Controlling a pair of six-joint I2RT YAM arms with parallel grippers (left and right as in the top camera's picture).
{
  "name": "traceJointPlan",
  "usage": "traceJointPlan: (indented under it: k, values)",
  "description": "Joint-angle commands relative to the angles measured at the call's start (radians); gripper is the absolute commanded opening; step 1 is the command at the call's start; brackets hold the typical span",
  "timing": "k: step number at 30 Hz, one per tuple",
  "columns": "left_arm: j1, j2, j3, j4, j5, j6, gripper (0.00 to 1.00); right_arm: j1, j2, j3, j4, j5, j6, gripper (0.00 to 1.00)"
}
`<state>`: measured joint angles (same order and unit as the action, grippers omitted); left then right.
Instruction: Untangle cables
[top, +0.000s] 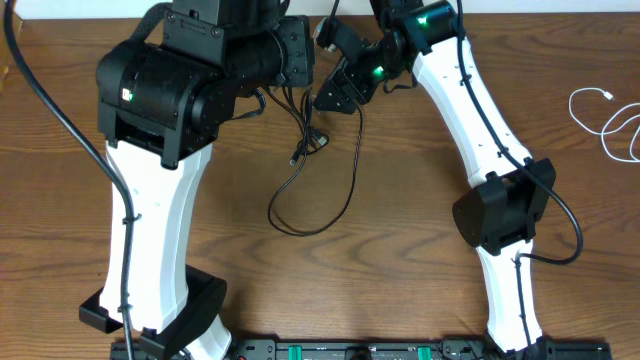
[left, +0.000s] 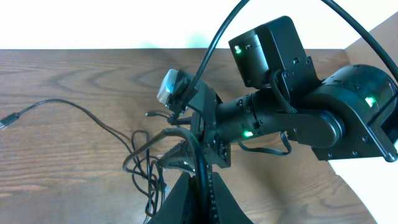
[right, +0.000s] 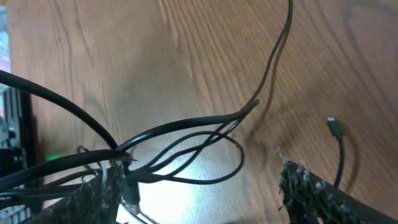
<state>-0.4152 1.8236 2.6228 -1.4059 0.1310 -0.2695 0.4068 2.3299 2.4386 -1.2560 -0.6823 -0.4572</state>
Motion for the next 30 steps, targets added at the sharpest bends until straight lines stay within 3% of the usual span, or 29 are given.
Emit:
traceJointPlan:
  k: [1,7,10,15,21,30]
  values:
    - [-0.005,0.006,-0.006,0.006,-0.019,-0.043,0.07,0.013,0.005,-0.002,0.016,-0.024,0.06,0.79]
    - [-0.008,0.006,-0.006,0.006,-0.031,-0.056,0.07,0.015,0.005,-0.002,0.031,0.092,0.129,0.81]
    - [-0.008,0.008,-0.008,0.006,-0.15,-0.13,0.07,0.015,0.005,-0.003,0.047,0.127,0.207,0.82]
    - [-0.008,0.037,-0.008,0.014,-0.251,-0.134,0.07,0.019,0.005,-0.003,0.086,0.134,0.264,0.83]
    - [-0.008,0.065,-0.008,0.005,-0.252,-0.204,0.08,0.053,0.005,-0.002,0.115,0.147,0.32,0.87]
    - [-0.008,0.063,-0.008,0.007,-0.252,-0.253,0.07,0.113,0.005,-0.002,0.21,0.355,0.412,0.89]
